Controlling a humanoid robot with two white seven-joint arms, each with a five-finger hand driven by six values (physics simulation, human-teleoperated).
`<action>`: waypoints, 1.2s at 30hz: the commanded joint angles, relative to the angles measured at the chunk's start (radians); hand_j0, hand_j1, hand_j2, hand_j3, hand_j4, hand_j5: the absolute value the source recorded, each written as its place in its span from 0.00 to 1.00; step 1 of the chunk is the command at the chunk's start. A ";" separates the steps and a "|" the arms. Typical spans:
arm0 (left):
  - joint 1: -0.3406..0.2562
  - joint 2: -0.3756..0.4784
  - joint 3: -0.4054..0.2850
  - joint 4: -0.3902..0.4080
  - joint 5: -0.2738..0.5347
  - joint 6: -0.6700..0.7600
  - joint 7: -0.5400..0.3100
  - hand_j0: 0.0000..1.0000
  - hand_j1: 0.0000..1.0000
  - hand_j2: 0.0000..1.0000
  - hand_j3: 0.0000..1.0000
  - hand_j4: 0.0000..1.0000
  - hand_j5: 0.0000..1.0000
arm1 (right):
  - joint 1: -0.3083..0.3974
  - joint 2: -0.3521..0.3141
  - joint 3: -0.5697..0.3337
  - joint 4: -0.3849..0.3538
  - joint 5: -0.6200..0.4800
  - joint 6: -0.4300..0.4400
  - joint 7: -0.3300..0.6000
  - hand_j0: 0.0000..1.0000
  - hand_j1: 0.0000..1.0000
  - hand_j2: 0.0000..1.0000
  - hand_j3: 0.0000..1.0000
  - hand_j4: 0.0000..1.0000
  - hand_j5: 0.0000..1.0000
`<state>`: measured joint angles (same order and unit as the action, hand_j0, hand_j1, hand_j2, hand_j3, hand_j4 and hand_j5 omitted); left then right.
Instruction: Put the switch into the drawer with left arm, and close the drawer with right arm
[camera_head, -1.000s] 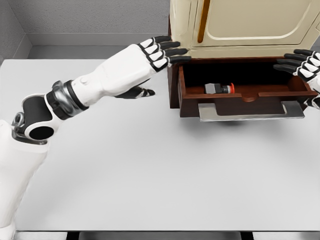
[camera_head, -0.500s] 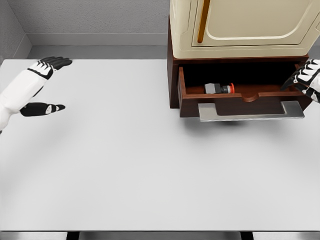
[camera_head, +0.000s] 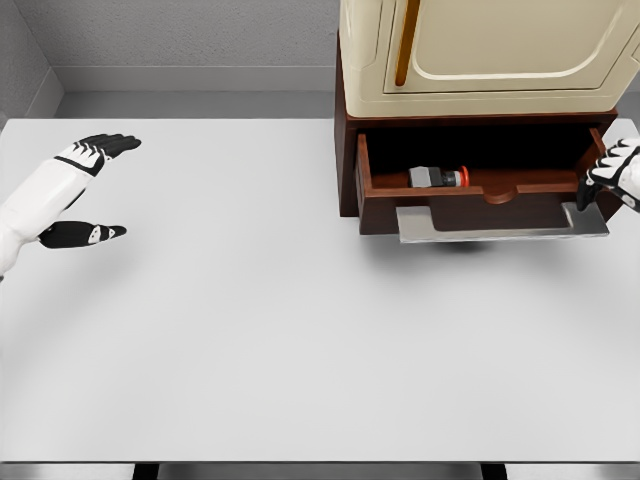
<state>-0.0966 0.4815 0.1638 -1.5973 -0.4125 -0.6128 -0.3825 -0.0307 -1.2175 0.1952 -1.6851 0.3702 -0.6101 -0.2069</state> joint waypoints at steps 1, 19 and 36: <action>0.000 0.000 0.000 -0.003 0.007 0.002 0.001 1.00 1.00 1.00 1.00 1.00 1.00 | 0.000 0.000 0.000 0.001 -0.007 -0.001 -0.002 0.20 0.20 0.20 0.20 0.20 0.20; 0.020 0.002 0.003 -0.029 0.009 0.002 0.001 1.00 1.00 1.00 1.00 1.00 1.00 | 0.032 0.026 0.009 0.036 0.003 -0.001 -0.003 0.21 0.21 0.21 0.21 0.21 0.21; 0.020 0.002 0.011 -0.029 0.009 0.002 0.001 1.00 1.00 1.00 1.00 1.00 1.00 | -0.005 0.104 0.010 0.091 0.027 -0.001 0.003 0.21 0.21 0.21 0.21 0.21 0.21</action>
<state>-0.0767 0.4826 0.1731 -1.6256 -0.4110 -0.6127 -0.3825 -0.0475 -1.1229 0.2057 -1.5988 0.3865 -0.6113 -0.2060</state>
